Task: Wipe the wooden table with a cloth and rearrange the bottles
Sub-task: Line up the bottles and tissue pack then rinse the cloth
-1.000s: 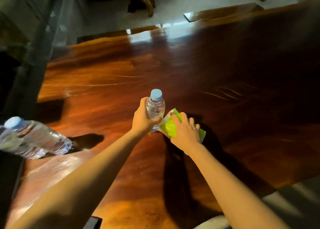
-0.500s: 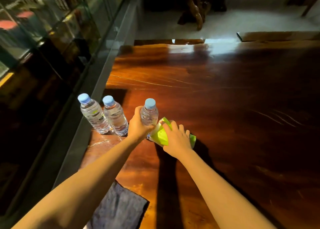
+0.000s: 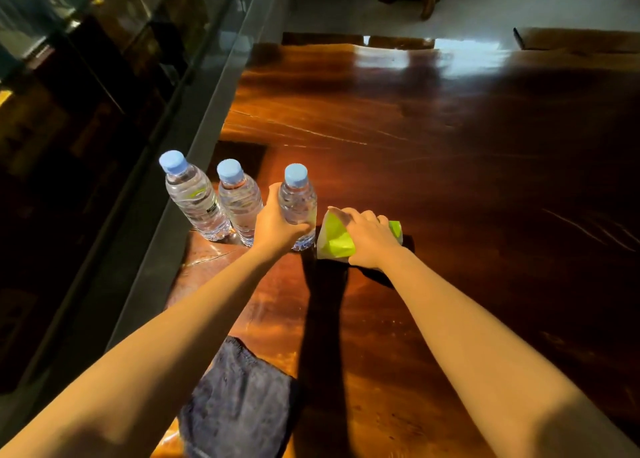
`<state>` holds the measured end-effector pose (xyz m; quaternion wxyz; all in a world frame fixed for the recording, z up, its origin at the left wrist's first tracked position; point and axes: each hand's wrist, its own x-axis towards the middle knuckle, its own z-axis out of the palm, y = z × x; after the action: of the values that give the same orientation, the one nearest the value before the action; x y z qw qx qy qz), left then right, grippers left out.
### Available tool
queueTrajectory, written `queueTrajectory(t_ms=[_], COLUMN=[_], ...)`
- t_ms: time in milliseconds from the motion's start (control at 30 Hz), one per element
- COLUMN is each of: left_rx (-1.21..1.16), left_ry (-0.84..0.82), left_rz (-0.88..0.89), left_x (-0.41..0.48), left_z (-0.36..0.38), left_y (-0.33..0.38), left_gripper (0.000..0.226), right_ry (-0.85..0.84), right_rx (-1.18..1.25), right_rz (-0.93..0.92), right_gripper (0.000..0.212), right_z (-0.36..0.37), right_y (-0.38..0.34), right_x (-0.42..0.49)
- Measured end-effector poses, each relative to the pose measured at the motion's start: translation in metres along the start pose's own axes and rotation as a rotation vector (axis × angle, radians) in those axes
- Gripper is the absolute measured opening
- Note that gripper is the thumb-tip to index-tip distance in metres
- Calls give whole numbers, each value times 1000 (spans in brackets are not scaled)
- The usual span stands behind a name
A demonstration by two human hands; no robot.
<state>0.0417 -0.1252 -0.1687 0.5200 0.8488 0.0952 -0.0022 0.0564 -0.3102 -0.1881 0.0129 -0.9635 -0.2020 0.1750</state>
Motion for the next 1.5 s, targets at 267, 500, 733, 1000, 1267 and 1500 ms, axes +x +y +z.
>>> queueTrajectory(t_ms=[267,500,733,1000,1267,1500], left_rx=[70,34,109,90,238,558], left_ry=[-24,-43,-42,-100,-355,-637], left_rz=[34,52,93,73,268,487], left_x=[6,3,2,-37,-137,-168], left_z=[-3,-2,-5,-11,-71,-125], left_y=[-2,-6,-16,-27,-93,-139], left_gripper=[71,69,74,58,52,56], right_ry=[-40,-59,-15,229,247,119], right_rx=[18,26,3,186,427,369], right_rz=[-8,20,38,143,11,-146], right_gripper=[102,104,106,79,46,49], right_z=[0,2,-7,-4,53,97], right_y=[6,2,-3,-53,-145,-202], right_x=[11,5,-6,-41,-103,-128])
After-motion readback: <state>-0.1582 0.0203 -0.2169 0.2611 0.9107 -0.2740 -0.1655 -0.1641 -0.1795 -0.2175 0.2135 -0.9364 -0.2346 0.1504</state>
